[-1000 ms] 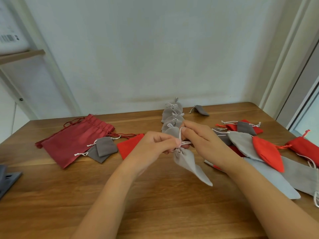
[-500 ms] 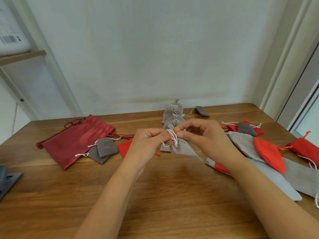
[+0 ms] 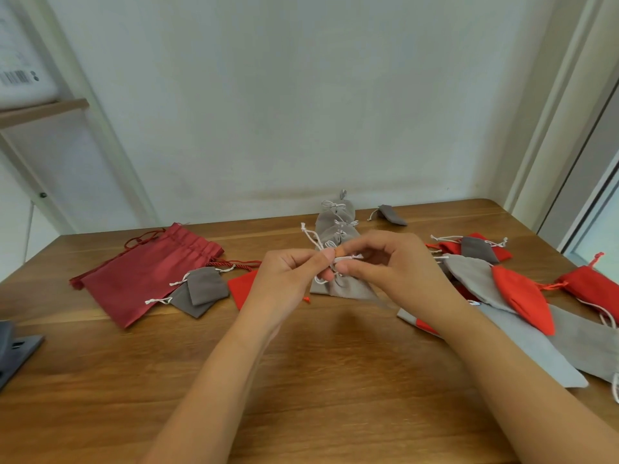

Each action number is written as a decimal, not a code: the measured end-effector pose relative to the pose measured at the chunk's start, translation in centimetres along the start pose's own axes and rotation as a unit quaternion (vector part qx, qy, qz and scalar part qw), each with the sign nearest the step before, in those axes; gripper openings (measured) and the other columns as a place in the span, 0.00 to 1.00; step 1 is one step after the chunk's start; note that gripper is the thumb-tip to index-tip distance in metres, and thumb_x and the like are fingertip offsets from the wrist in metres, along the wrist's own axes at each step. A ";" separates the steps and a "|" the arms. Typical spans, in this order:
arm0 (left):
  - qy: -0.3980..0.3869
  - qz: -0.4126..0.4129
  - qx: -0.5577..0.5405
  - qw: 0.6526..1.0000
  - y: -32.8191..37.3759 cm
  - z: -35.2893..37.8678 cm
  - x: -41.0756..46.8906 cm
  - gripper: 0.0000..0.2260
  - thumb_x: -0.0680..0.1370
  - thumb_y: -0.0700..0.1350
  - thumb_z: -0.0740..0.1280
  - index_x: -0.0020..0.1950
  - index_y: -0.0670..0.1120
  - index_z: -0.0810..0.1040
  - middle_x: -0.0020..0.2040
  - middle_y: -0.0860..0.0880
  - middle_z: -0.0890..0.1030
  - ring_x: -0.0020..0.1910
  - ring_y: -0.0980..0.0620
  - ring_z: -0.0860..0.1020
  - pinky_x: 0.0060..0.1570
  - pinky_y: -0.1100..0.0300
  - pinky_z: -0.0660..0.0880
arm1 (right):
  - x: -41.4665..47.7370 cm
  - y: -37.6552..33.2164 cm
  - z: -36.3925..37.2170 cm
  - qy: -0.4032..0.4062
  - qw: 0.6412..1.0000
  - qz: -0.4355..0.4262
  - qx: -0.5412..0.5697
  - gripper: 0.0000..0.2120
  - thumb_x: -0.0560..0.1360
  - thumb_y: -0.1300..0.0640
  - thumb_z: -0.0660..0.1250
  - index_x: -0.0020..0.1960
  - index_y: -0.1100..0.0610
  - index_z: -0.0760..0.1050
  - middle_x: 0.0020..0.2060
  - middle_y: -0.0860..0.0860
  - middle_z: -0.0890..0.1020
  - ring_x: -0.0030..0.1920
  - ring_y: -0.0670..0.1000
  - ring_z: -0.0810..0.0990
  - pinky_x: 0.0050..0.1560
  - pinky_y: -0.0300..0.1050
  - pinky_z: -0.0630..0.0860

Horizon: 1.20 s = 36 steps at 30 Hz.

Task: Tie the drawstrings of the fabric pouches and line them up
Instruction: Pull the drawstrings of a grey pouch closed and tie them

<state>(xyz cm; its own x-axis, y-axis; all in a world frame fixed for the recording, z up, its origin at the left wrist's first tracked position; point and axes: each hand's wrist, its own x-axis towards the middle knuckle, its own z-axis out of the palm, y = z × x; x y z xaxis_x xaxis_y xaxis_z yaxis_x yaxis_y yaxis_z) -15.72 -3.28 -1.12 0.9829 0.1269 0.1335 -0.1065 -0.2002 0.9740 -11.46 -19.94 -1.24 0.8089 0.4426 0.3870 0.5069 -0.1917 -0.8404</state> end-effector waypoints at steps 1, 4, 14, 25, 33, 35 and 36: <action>0.001 -0.001 0.006 1.000 -0.1 0.1 0.0 0.14 0.77 0.46 0.67 0.33 0.45 0.83 0.37 0.47 0.84 0.42 0.62 0.80 0.44 0.74 0.71 | 0.1 0.4 0.0 0.016 0.999 -0.019 -0.034 0.08 0.69 0.55 0.75 0.47 0.49 0.83 0.38 0.43 0.84 0.41 0.43 0.82 0.43 0.36 0.78; -0.011 -0.019 0.012 1.000 -0.3 0.2 0.0 0.12 0.78 0.46 0.66 0.38 0.45 0.85 0.37 0.51 0.85 0.41 0.61 0.79 0.46 0.68 0.71 | 0.3 1.1 0.0 0.053 0.982 -0.096 -0.152 0.07 0.70 0.58 0.75 0.47 0.52 0.84 0.38 0.41 0.82 0.41 0.43 0.80 0.42 0.34 0.76; -0.021 -0.122 -0.059 0.990 -0.6 -1.2 0.7 0.07 0.76 0.43 0.68 0.41 0.42 0.84 0.42 0.55 0.84 0.30 0.63 0.71 0.38 0.63 0.63 | 0.1 0.3 0.0 0.056 0.987 -0.057 -0.141 0.05 0.77 0.58 0.68 0.47 0.49 0.81 0.40 0.35 0.79 0.47 0.38 0.77 0.46 0.29 0.71; -0.007 -0.105 -0.144 0.984 -0.1 -1.9 0.7 0.11 0.62 0.43 0.74 0.43 0.47 0.84 0.39 0.52 0.85 0.39 0.61 0.81 0.44 0.64 0.70 | 0.0 0.0 -0.9 0.003 0.998 -0.050 -0.044 0.03 0.76 0.57 0.69 0.47 0.51 0.80 0.46 0.41 0.84 0.53 0.42 0.80 0.58 0.48 0.77; 0.023 0.032 0.001 0.999 -0.3 -1.7 0.5 0.07 0.69 0.33 0.74 0.43 0.44 0.82 0.38 0.50 0.85 0.39 0.55 0.82 0.43 0.65 0.78 | -0.2 0.0 -0.9 -0.061 0.997 -0.041 -0.035 0.03 0.76 0.59 0.69 0.43 0.54 0.79 0.45 0.48 0.83 0.49 0.49 0.80 0.51 0.52 0.76; 0.012 0.055 0.017 0.998 -0.1 -1.5 0.4 0.08 0.69 0.32 0.74 0.42 0.45 0.82 0.38 0.50 0.84 0.39 0.55 0.82 0.41 0.66 0.78 | -0.1 -0.1 -1.0 -0.040 0.997 -0.056 -0.017 0.09 0.76 0.51 0.66 0.41 0.55 0.80 0.45 0.48 0.82 0.49 0.50 0.79 0.52 0.55 0.76; 0.005 0.065 0.019 0.998 0.0 -1.4 0.3 0.08 0.69 0.32 0.74 0.42 0.45 0.82 0.38 0.50 0.84 0.38 0.55 0.82 0.41 0.66 0.78 | -0.1 -0.1 -1.1 -0.027 0.998 -0.060 -0.009 0.12 0.76 0.48 0.65 0.41 0.55 0.79 0.46 0.46 0.82 0.50 0.49 0.79 0.53 0.55 0.76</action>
<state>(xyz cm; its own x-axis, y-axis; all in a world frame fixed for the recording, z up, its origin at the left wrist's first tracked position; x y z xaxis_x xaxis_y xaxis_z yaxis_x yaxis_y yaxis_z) -15.67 -1.89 -0.87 0.9596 0.1077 0.2600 -0.2265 -0.2528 0.9406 -11.25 -20.89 -0.78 0.7250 0.5104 0.4624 0.6043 -0.1495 -0.7826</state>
